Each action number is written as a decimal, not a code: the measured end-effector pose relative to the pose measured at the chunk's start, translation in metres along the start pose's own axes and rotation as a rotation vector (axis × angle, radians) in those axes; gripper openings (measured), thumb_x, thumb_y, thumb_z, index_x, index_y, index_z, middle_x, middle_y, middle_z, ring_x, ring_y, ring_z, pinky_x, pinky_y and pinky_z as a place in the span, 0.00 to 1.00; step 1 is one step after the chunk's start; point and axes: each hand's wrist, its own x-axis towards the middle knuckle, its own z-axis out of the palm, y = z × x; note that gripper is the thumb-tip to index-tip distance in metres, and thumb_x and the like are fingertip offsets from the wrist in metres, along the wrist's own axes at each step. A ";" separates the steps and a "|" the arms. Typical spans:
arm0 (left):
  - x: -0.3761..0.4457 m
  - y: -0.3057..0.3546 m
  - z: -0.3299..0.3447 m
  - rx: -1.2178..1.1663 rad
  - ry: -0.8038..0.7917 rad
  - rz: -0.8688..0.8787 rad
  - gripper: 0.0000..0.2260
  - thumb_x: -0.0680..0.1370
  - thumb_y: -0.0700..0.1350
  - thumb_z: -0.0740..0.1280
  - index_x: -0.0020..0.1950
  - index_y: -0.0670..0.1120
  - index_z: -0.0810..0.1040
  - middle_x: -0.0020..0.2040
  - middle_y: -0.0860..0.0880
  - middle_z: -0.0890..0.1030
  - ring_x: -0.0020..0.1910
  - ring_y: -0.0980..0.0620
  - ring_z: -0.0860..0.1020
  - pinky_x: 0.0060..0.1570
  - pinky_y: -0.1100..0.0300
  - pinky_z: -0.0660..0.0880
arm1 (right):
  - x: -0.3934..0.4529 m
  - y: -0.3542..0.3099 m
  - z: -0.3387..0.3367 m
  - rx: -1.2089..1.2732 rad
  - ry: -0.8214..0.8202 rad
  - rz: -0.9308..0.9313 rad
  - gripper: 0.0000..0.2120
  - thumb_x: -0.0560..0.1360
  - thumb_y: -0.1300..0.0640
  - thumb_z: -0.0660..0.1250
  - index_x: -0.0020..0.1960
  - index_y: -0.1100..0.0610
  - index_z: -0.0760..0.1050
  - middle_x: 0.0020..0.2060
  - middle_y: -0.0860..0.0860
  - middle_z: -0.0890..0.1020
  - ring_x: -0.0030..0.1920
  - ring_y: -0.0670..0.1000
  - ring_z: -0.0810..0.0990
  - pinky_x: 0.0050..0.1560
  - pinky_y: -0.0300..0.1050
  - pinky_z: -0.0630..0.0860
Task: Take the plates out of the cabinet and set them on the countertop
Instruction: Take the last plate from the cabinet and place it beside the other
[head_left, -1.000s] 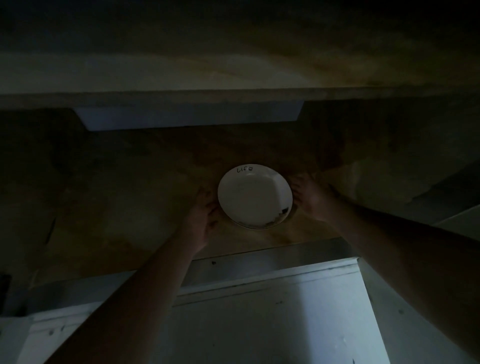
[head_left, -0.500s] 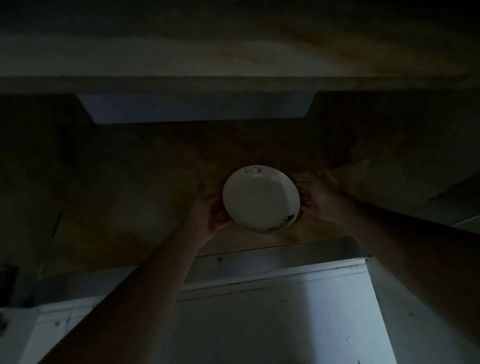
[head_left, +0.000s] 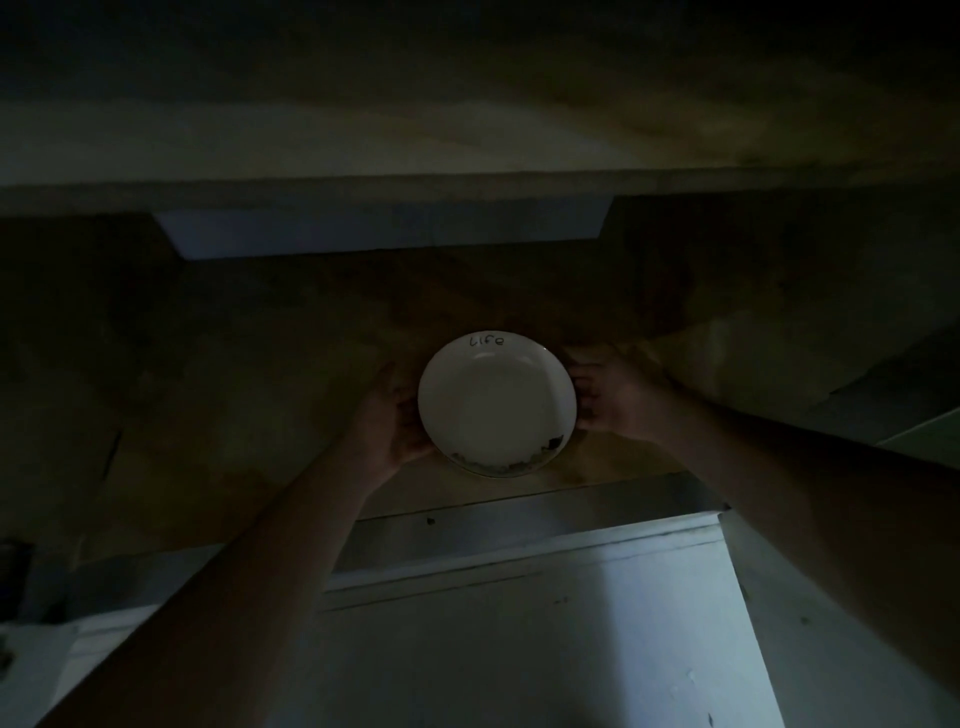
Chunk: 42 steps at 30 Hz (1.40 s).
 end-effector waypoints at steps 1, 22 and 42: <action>-0.002 0.004 -0.002 0.035 0.014 0.007 0.22 0.81 0.63 0.55 0.53 0.47 0.78 0.53 0.45 0.81 0.52 0.45 0.79 0.46 0.49 0.76 | -0.002 0.000 0.001 0.003 -0.017 0.003 0.26 0.77 0.39 0.58 0.65 0.57 0.72 0.60 0.55 0.78 0.59 0.57 0.77 0.53 0.53 0.77; -0.086 0.016 -0.034 0.114 0.206 -0.045 0.26 0.82 0.63 0.53 0.62 0.43 0.75 0.53 0.42 0.81 0.50 0.42 0.80 0.43 0.49 0.76 | -0.070 -0.003 0.062 -0.103 -0.024 0.113 0.33 0.79 0.34 0.45 0.67 0.58 0.71 0.61 0.57 0.77 0.61 0.58 0.75 0.64 0.60 0.71; -0.419 0.054 0.008 0.019 0.379 -0.287 0.23 0.84 0.57 0.50 0.63 0.43 0.77 0.57 0.43 0.82 0.54 0.42 0.79 0.53 0.47 0.75 | -0.422 -0.045 0.111 -0.102 -0.028 0.318 0.23 0.83 0.43 0.48 0.55 0.57 0.75 0.47 0.53 0.79 0.46 0.52 0.78 0.46 0.51 0.75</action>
